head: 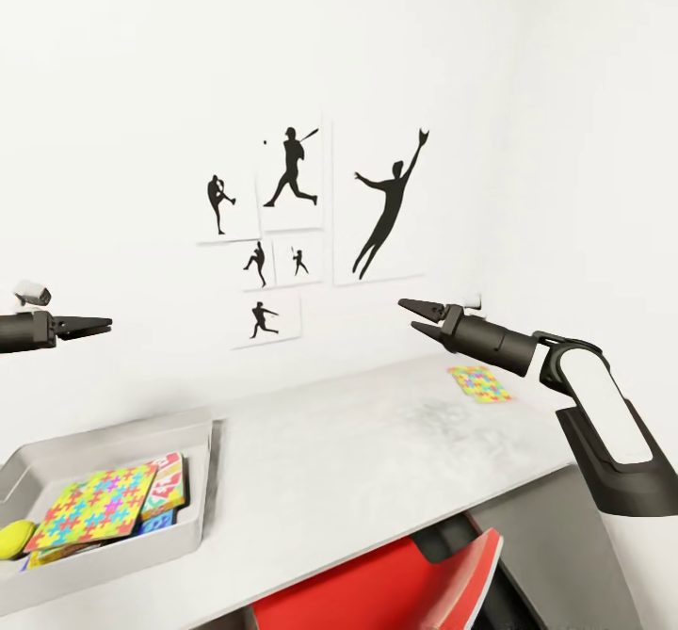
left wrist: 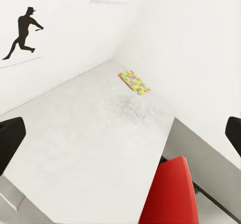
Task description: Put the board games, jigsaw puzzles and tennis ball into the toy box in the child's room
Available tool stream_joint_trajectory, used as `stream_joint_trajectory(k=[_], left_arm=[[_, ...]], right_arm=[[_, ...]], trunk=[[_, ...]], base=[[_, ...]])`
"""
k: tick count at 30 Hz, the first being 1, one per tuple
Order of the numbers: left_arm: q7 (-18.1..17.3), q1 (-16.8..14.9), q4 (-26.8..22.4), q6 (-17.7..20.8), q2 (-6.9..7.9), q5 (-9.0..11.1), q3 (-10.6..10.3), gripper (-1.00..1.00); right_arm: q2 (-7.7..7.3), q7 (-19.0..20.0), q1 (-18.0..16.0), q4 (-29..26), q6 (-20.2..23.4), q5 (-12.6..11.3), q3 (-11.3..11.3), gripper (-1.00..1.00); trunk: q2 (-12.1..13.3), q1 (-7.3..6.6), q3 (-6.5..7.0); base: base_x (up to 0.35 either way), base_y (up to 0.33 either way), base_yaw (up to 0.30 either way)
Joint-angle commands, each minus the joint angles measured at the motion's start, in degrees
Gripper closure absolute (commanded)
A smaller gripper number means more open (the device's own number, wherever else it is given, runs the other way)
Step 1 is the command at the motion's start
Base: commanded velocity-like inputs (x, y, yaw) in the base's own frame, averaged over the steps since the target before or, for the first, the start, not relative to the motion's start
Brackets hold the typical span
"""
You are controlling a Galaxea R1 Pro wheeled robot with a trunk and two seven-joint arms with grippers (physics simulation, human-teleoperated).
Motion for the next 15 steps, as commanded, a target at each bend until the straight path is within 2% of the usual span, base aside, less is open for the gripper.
stream_joint_trajectory(k=[1, 15], left_arm=[[-0.2, 0.0, 0.0, 0.6, 0.03, 0.0, 0.0, -1.0], [-0.2, 0.0, 0.0, 0.6, 0.03, 0.0, -0.1, -1.0]], right_arm=[[-0.02, -0.2, -0.1, 0.0, 0.1, -0.3, 0.1, -1.0], [0.02, -0.4, -0.1, 0.0, 0.0, -0.1, 0.2, -1.0]], trunk=[[-0.1, 0.04, -0.02], [-0.1, 0.04, 0.99]], base=[[0.0, 0.0, -0.205], [0.0, 0.0, -0.205]])
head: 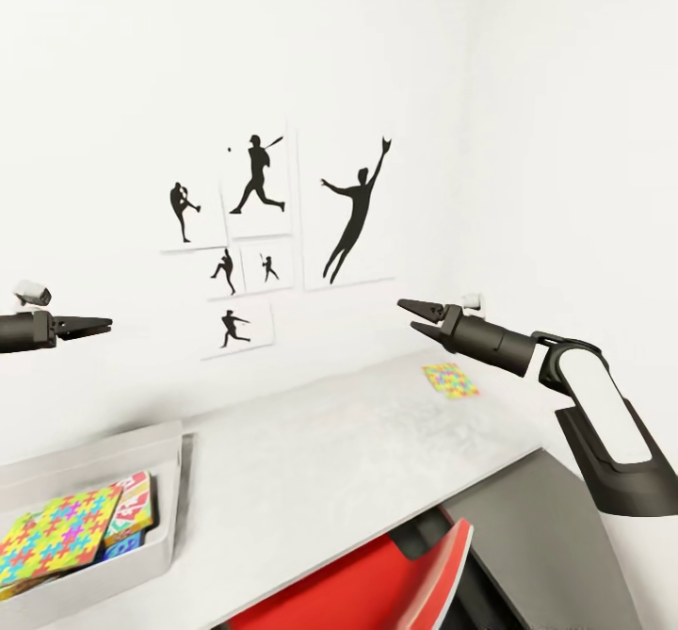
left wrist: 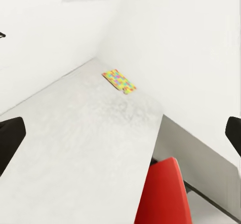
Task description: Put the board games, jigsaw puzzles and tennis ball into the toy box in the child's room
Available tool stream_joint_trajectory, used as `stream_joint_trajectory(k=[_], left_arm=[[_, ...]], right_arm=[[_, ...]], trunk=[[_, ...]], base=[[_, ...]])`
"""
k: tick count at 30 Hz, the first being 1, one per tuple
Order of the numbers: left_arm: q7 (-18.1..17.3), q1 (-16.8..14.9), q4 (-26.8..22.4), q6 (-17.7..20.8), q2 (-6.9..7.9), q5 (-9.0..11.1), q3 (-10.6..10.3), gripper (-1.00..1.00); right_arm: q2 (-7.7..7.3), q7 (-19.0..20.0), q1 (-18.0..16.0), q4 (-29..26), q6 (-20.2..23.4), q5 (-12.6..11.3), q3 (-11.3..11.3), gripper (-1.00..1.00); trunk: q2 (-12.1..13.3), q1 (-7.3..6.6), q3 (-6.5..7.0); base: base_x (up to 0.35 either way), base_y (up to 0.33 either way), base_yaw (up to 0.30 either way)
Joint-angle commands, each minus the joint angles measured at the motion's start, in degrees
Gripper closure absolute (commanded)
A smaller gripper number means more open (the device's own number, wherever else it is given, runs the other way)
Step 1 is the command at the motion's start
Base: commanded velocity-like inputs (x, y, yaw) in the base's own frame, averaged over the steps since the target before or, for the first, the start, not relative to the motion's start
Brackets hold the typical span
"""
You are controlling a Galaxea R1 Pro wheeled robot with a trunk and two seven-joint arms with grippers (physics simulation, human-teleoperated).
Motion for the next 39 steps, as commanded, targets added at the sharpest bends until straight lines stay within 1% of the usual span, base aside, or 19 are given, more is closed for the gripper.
stream_joint_trajectory(k=[1, 8, 18, 35, 39], left_arm=[[-0.2, 0.0, 0.0, 0.6, 0.03, 0.0, 0.0, -1.0], [-0.2, 0.0, 0.0, 0.6, -0.05, 0.0, 0.0, -1.0], [-0.2, 0.1, 0.0, 0.6, -0.06, 0.0, 0.0, -1.0], [-0.2, 0.1, 0.0, 0.6, -0.06, 0.0, -0.1, -1.0], [-0.2, 0.1, 0.0, 0.6, -0.06, 0.0, -0.1, -1.0]], right_arm=[[-0.02, -0.3, 0.0, 0.0, 0.1, -0.3, 0.1, -1.0], [-0.02, -0.3, 0.0, 0.4, 0.1, -0.2, 0.1, -1.0], [-0.04, -0.3, 0.0, 0.6, 0.1, -0.2, 0.1, -1.0], [0.05, -0.9, 0.0, 0.6, -0.3, 0.1, 0.7, -1.0], [0.06, -1.7, 0.0, 0.8, -0.2, 0.3, 0.8, -1.0]], trunk=[[0.0, 0.03, 0.05], [0.0, 0.03, 0.55], [0.0, 0.03, 1.27], [0.0, 0.03, 2.5], [0.0, 0.03, 2.78]], base=[[0.0, 0.0, -0.205], [0.0, -0.039, -0.205], [0.0, -0.181, -0.206], [0.0, -0.011, -0.206], [0.0, 0.0, -0.205]])
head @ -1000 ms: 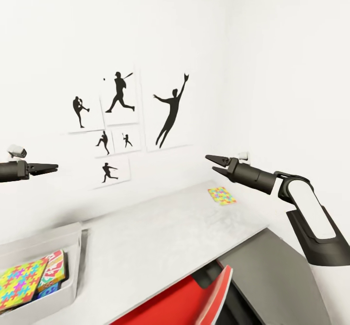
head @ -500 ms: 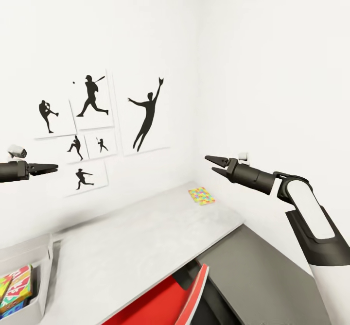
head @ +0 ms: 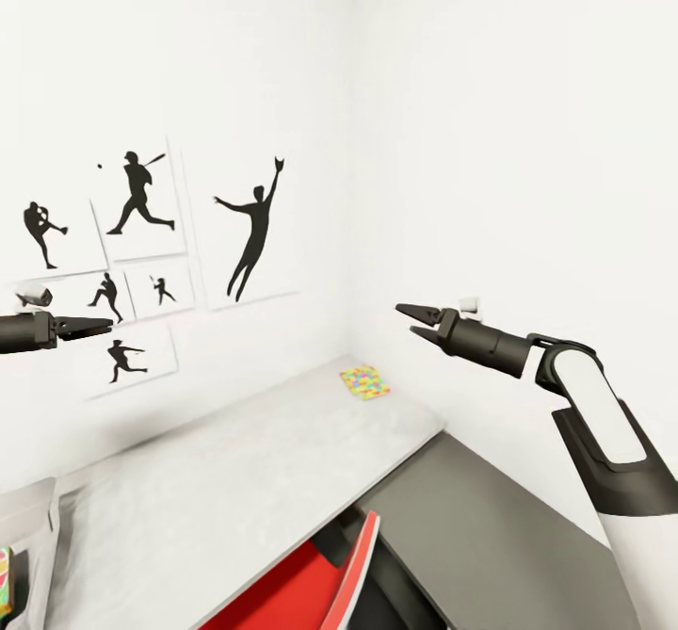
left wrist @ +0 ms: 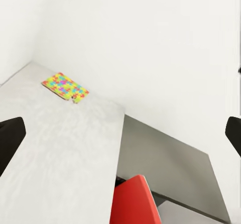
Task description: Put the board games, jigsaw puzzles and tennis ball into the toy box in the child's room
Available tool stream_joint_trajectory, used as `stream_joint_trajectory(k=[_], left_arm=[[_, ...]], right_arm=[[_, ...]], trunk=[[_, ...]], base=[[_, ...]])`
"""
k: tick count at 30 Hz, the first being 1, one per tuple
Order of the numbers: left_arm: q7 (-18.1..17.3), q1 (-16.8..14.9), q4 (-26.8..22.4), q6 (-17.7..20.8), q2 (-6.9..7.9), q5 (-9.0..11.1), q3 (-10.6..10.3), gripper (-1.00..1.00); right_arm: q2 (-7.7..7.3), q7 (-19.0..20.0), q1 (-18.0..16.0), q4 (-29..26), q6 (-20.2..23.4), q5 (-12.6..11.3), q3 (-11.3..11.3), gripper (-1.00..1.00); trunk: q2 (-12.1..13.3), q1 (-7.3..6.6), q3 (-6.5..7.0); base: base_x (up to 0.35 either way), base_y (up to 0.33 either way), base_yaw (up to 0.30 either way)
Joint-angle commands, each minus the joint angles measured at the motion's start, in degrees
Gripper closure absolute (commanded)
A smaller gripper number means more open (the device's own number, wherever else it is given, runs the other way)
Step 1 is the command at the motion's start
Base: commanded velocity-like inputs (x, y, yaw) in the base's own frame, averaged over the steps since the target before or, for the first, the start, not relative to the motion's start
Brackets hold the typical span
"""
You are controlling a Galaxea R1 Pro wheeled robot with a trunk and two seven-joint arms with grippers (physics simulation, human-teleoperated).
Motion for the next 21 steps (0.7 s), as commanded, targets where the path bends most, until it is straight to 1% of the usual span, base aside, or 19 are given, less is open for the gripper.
stream_joint_trajectory(k=[1, 3, 6, 7, 8, 9, 10, 11, 12, 13, 15, 16, 18, 19, 21], left_arm=[[-0.2, 0.0, 0.0, 0.6, 0.03, 0.0, 0.0, -1.0], [-0.2, 0.0, 0.0, 0.6, 0.03, 0.0, 0.0, -1.0], [-0.2, 0.0, 0.0, 0.6, 0.03, 0.0, 0.0, -1.0], [-0.2, 0.0, 0.0, 0.6, 0.03, 0.0, 0.0, -1.0], [-0.2, 0.0, 0.0, 0.6, 0.03, 0.0, 0.0, -1.0], [-0.2, 0.0, 0.0, 0.6, 0.03, 0.0, 0.0, -1.0], [-0.2, 0.0, 0.0, 0.6, 0.03, 0.0, 0.0, -1.0], [-0.2, 0.0, 0.0, 0.6, 0.01, 0.0, 0.0, -1.0], [-0.2, 0.0, 0.0, 0.6, -0.01, 0.0, 0.0, -1.0], [-0.2, 0.0, 0.0, 0.6, -0.02, 0.0, 0.0, -1.0], [-0.2, 0.0, 0.0, 0.6, -0.04, 0.0, 0.0, -1.0], [-0.2, 0.0, 0.0, 0.6, -0.05, 0.0, 0.0, -1.0], [-0.2, 0.0, 0.0, 0.6, -0.05, 0.0, 0.0, -1.0], [-0.2, 0.0, 0.0, 0.7, -0.07, 0.0, 0.0, -1.0], [-0.2, 0.0, 0.0, 0.7, -0.23, 0.0, 0.0, -1.0]], right_arm=[[-0.02, -0.7, 0.0, 0.1, 0.1, -0.4, 0.1, -1.0], [0.02, -2.3, 0.0, 0.6, 0.2, -0.2, 0.0, -1.0], [0.08, -6.2, -0.1, 1.0, 0.2, 0.0, 0.0, -1.0], [0.12, -9.0, -0.1, 1.2, 0.3, 0.1, 0.0, -1.0], [0.18, -10.7, -0.1, 1.2, 0.4, 0.1, 0.0, -1.0], [0.45, -14.2, 0.0, 1.3, 0.6, 0.1, 0.2, -1.0], [0.67, -16.1, 0.0, 1.4, 0.8, 0.0, 0.4, -1.0], [1.37, -19.8, -0.2, 1.7, 1.4, 0.0, 1.0, -1.0], [2.42, -23.1, -0.5, 2.1, 2.4, 0.0, 1.4, -1.0], [3.09, -24.5, -0.7, 2.4, 3.0, 0.0, 1.6, -1.0], [4.48, -26.8, -1.3, 3.1, 4.3, 0.0, 1.8, -1.0], [5.81, -28.3, -1.9, 3.7, 5.7, 0.0, 2.0, -1.0], [6.99, -29.3, -2.3, 3.9, 7.1, 0.0, 2.1, -1.0], [7.95, -29.9, -2.6, 4.0, 8.0, -0.1, 2.2, -1.0], [8.86, -30.5, -2.9, 4.0, 8.7, -0.1, 2.4, -1.0]], trunk=[[0.0, 0.03, 0.05], [0.0, 0.03, 0.19], [0.0, 0.03, 0.4], [0.0, 0.03, 0.46], [0.0, 0.03, 0.51], [0.0, 0.03, 0.54], [0.0, 0.03, 0.56], [0.0, 0.03, 0.58], [0.0, 0.03, 0.59], [0.0, 0.03, 0.6], [0.0, 0.03, 0.61], [0.0, 0.03, 0.61], [0.0, 0.03, 0.62], [0.0, 0.03, 0.62], [0.0, 0.03, 0.62]], base=[[0.0, 0.0, -0.205], [0.0, 0.0, -0.205], [0.0, 0.0, -0.205], [0.0, 0.0, -0.167], [0.0, 0.0, -0.134], [0.0, -0.036, -0.086], [0.0, -0.073, -0.068], [0.0, -0.143, -0.044], [0.0, -0.197, -0.028], [0.0, -0.216, -0.022], [0.0, -0.226, -0.016], [0.0, -0.173, -0.009], [0.0, -0.124, -0.007], [0.0, -0.071, -0.004], [0.0, -0.046, -0.002]])
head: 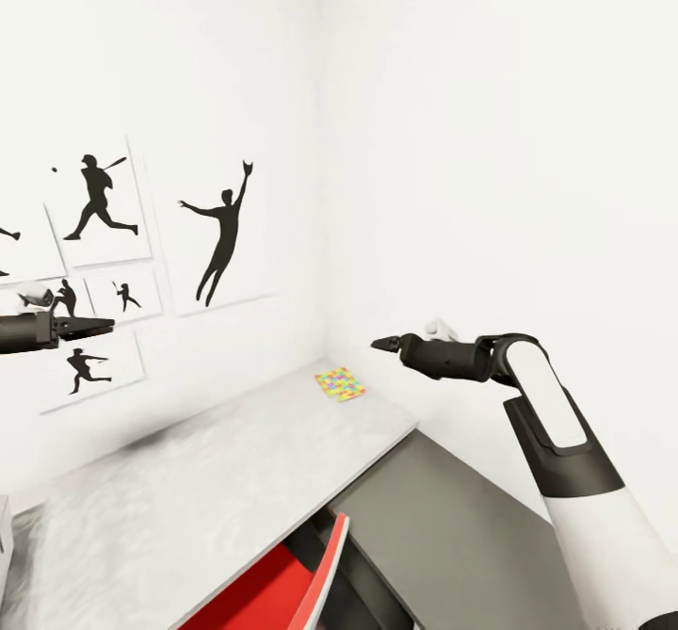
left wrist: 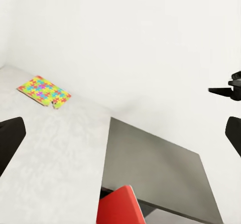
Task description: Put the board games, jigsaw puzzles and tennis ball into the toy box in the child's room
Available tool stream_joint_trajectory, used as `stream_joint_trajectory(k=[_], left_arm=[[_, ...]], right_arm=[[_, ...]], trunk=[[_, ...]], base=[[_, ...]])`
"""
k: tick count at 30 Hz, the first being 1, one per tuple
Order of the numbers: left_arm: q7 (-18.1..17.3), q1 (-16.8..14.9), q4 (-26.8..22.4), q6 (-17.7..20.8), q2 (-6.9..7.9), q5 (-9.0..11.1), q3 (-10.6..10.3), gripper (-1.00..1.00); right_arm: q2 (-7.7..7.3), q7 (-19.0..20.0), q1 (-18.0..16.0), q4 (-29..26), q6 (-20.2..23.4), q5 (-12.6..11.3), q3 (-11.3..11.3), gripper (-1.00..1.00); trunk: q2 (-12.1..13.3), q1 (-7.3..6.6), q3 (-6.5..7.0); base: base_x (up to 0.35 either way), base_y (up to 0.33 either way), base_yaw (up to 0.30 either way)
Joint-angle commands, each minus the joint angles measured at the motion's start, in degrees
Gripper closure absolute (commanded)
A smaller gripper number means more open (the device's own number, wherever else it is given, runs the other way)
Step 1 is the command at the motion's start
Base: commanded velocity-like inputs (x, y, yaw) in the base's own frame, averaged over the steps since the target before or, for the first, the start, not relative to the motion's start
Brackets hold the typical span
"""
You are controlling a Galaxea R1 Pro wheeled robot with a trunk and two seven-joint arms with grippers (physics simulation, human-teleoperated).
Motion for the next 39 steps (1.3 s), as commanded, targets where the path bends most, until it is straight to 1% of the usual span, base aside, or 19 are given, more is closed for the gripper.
stream_joint_trajectory(k=[1, 8, 23, 26, 30, 35, 39], left_arm=[[-0.2, 0.0, 0.0, 0.6, -0.06, 0.0, 0.0, -1.0], [-0.2, 0.0, 0.0, 0.6, -0.32, -0.1, 0.0, -1.0], [-0.2, 0.0, 0.0, 0.6, -0.43, -0.1, 0.0, -1.0], [-0.2, 0.0, 0.0, 0.6, -0.75, -0.1, 0.0, -1.0], [-0.2, 0.1, 0.0, 0.6, -1.56, -0.1, -0.1, -1.0], [-0.2, 0.1, 0.1, 0.6, -2.11, -0.1, -0.1, -1.0], [-0.2, 0.1, 0.1, 0.6, -2.23, -0.1, -0.1, -1.0]], right_arm=[[0.17, -0.7, -0.1, 0.0, 0.0, -0.5, 0.1, -1.0], [0.76, -1.1, -0.2, -0.1, 0.0, -0.6, 0.4, -1.0], [0.84, -1.0, 0.2, 0.0, 0.0, -0.6, 0.5, -1.0], [0.84, -1.0, 0.3, 0.2, 0.0, -0.5, 0.6, -1.0], [0.81, -1.0, 0.4, 0.6, 0.0, -0.3, 0.7, -1.0], [0.24, -1.0, 0.6, 3.0, 0.0, 0.3, 2.0, -1.0], [-0.03, -0.8, 0.5, 6.0, 0.0, 2.4, 2.6, -1.0]], trunk=[[0.0, 0.02, -0.03], [0.0, 0.02, -0.03], [0.0, 0.02, -0.03], [0.0, 0.02, -0.03], [0.0, 0.02, -0.03], [0.0, 0.02, -0.03], [0.0, 0.02, -0.03]], base=[[0.0, -0.029, -0.002], [0.0, -0.012, -0.001], [0.0, -0.001, 0.0], [0.0, 0.0, 0.0], [0.0, 0.0, 0.0], [0.0, 0.0, 0.0], [0.0, 0.0, 0.0]])
